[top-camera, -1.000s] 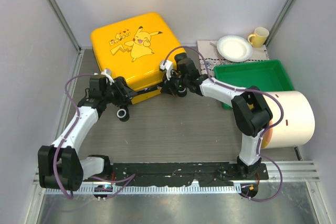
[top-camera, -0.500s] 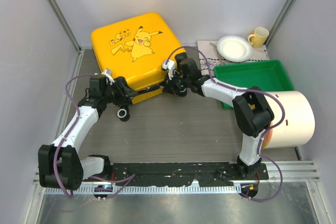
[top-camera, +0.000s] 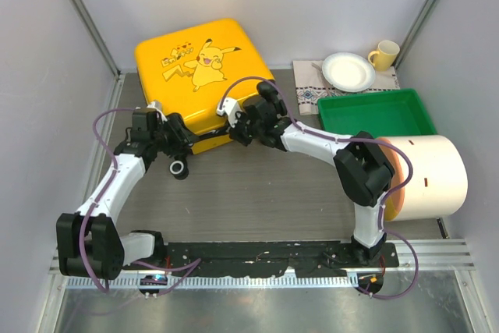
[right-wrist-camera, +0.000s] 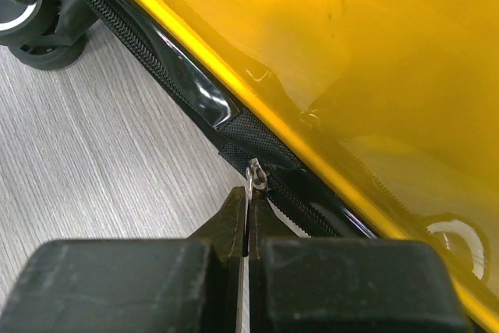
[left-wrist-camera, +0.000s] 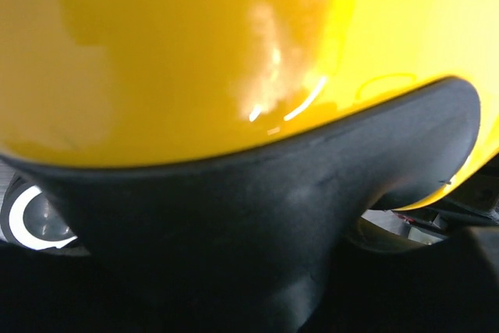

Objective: Open, take out, and arrange the luggage

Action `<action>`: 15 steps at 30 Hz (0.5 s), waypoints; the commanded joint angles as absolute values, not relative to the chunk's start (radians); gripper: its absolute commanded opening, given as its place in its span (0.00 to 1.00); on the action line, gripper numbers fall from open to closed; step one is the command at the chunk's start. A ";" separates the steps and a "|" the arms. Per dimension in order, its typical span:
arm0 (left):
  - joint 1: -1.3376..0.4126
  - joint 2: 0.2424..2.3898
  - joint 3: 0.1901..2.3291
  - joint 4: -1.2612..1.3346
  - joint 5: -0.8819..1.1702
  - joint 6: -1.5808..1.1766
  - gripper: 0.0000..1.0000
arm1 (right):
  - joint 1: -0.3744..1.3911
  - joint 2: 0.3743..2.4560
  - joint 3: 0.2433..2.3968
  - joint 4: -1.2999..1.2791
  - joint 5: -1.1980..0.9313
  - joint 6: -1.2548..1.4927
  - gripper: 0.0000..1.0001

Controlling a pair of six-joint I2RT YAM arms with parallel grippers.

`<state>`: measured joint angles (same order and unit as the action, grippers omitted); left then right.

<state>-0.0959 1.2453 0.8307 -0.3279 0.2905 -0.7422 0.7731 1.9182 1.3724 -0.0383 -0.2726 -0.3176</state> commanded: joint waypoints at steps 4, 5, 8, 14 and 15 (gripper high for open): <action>-0.155 1.382 0.827 -0.028 0.304 -0.713 0.00 | 1.025 1.936 1.468 0.150 -0.867 -0.325 0.01; -0.155 1.387 0.828 -0.031 0.304 -0.713 0.00 | 1.031 1.936 1.468 0.146 -0.877 -0.337 0.01; -0.156 1.397 0.831 -0.031 0.305 -0.715 0.00 | 1.043 1.931 1.462 0.120 -0.900 -0.385 0.01; -0.155 1.401 0.831 -0.026 0.304 -0.719 0.00 | 1.077 1.965 1.499 0.196 -0.910 -0.275 0.01; -0.155 1.397 0.828 -0.025 0.304 -0.724 0.00 | 1.080 1.971 1.506 0.216 -0.904 -0.250 0.01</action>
